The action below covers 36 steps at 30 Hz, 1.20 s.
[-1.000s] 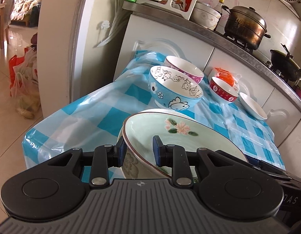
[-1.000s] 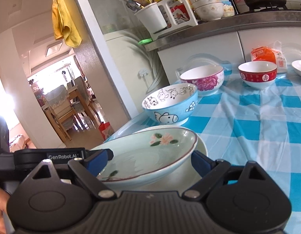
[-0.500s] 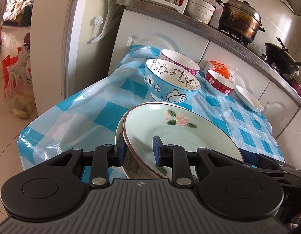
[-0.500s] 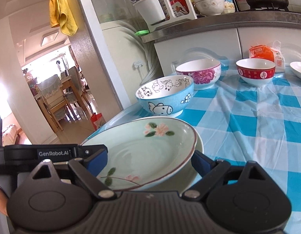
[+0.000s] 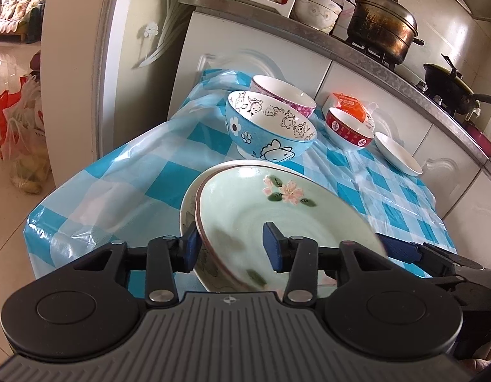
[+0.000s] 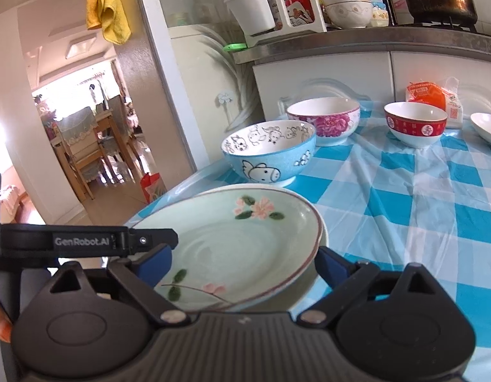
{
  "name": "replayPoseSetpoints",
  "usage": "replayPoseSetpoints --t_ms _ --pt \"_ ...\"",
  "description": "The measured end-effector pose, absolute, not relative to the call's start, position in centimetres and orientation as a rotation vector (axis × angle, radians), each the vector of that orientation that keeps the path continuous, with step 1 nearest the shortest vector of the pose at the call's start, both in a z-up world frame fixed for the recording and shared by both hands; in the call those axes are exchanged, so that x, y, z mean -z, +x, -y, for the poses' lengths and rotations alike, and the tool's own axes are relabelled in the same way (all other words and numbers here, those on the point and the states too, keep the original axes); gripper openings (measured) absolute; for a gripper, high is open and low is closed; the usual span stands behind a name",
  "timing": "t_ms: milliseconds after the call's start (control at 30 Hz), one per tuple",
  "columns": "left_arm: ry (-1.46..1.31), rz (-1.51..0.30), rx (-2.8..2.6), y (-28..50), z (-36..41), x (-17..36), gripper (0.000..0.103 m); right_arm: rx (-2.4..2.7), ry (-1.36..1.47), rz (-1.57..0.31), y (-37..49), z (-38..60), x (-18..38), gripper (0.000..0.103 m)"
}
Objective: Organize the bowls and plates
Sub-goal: 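Lower the green plate onto the white plate and open the left gripper, then withdraw the left gripper and move it toward the small white plate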
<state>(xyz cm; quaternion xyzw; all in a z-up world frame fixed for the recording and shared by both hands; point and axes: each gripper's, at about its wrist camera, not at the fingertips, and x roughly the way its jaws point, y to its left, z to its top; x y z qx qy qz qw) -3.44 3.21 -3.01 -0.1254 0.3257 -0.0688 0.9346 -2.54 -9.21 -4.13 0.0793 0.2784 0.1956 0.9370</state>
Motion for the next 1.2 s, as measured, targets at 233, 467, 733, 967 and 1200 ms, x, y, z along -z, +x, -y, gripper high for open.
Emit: replayPoseSetpoints --t_ms 233,467,733,967,1200 --pt "-0.224 -0.601 0.097 -4.0 -3.5 1.9 0.093 -0.386 0.112 -0.475 -3.7 9.7 2.8 0.102" --pt "-0.171 -0.553 0.077 -4.3 -3.6 0.9 0.101 -0.337 0.151 -0.475 -3.7 10.9 3.2 0.102" --pt "-0.120 -0.538 0.131 -4.6 -1.8 0.4 0.103 -0.243 0.214 -0.475 -3.9 13.5 3.9 0.102" --pt "-0.068 -0.529 0.212 -4.2 1.2 0.0 0.103 -0.117 0.302 -0.453 -4.2 17.6 4.4 0.102" --pt "-0.045 -0.555 0.309 -2.7 4.7 -0.5 0.103 0.001 0.387 -0.415 -4.7 22.2 4.8 0.102"
